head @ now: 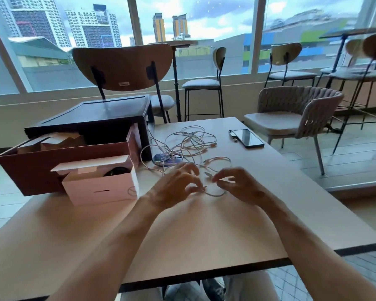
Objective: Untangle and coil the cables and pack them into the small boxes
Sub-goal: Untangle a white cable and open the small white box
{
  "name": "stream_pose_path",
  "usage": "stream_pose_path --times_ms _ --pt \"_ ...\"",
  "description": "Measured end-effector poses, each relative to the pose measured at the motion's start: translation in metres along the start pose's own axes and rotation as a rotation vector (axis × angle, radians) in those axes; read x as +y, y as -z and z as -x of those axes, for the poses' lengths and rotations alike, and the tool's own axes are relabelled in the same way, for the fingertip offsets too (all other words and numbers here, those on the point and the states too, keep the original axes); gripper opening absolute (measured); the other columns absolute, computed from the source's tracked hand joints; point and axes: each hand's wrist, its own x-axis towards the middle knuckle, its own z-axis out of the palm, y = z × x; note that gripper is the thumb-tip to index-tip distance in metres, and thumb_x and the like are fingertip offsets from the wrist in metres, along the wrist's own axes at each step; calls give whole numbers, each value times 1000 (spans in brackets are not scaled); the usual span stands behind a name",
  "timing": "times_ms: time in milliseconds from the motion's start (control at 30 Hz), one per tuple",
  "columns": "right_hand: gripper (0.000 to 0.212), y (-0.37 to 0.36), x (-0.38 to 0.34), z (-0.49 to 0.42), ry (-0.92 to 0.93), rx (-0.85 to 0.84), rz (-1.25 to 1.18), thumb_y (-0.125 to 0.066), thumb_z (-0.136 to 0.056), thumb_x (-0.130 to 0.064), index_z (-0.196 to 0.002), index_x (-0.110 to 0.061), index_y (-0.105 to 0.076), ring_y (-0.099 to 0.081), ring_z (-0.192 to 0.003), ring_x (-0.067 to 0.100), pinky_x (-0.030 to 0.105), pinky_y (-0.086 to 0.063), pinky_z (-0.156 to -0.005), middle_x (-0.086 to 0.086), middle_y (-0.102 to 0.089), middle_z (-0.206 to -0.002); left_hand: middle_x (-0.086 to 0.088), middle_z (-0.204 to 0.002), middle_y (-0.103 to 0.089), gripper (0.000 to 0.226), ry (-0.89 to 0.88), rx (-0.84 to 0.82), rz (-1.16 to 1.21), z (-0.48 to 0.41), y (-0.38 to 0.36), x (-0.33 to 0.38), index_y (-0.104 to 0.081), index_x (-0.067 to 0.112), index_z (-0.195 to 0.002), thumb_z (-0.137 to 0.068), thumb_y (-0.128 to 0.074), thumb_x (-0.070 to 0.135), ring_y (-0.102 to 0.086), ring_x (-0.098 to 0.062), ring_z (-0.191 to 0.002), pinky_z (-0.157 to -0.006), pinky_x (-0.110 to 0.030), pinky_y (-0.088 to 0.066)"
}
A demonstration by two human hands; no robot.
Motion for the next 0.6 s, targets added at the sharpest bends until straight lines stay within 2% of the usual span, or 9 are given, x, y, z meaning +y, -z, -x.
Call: stream_pose_path --times_ms 67,167,233,333,433,500,600 --pt "9 8 0 1 -14 -74 -15 -70 -91 -19 -95 -21 -77 -66 -99 3 25 -47 -90 -7 -74 -99 2 -107 -64 11 4 64 60 -12 1 -2 -77 23 -97 -90 -70 27 -59 -10 -99 -84 -31 -55" --pt "20 15 -4 -1 0 -74 -132 -64 -95 -22 -98 -6 -76 -66 -85 8 19 -47 -78 7 -74 -92 5 -96 -68 13 85 237 184 -33 6 -6 -78 17 -99 -88 -73 18 -63 -4 -83 -74 -21 -54" --pt "19 16 -8 -7 6 -20 -252 -59 -96 -11 -96 3 -73 -66 -82 11 19 -49 -79 7 -73 -87 4 -92 -70 14 166 338 286 -48 12 -8 -78 13 -99 -86 -75 13 -66 -5 -80 -74 -21 -56" --pt "19 22 -16 -25 -13 85 -389 -55 -99 -11 -93 -6 -72 -60 -66 13 24 -52 -73 1 -62 -69 4 -88 -74 8 263 425 393 -71 21 -12 -78 13 -93 -85 -76 11 -68 -5 -81 -80 -27 -57" --pt "25 32 -31 -47 -77 138 -641 -48 -103 -17 -97 -6 -69 -44 -54 8 25 -49 -60 -2 -46 -61 6 -87 -73 12 311 345 514 -89 30 -23 -69 20 -90 -92 -67 9 -70 -2 -82 -82 -28 -58" --pt "28 39 -44 -59 -119 101 -806 -44 -105 -18 -103 -2 -66 -35 -51 8 22 -37 -51 -3 -39 -59 1 -85 -70 12 344 307 678 -96 35 -27 -62 18 -91 -97 -59 8 -70 -5 -79 -74 -27 -60" --pt "27 45 -58 -79 -127 -30 -1000 -41 -104 -14 -108 -1 -64 -32 -53 9 21 -30 -49 -1 -40 -63 -4 -84 -68 10 411 420 928 -106 40 -34 -63 13 -93 -98 -57 6 -68 -11 -80 -75 -25 -58"
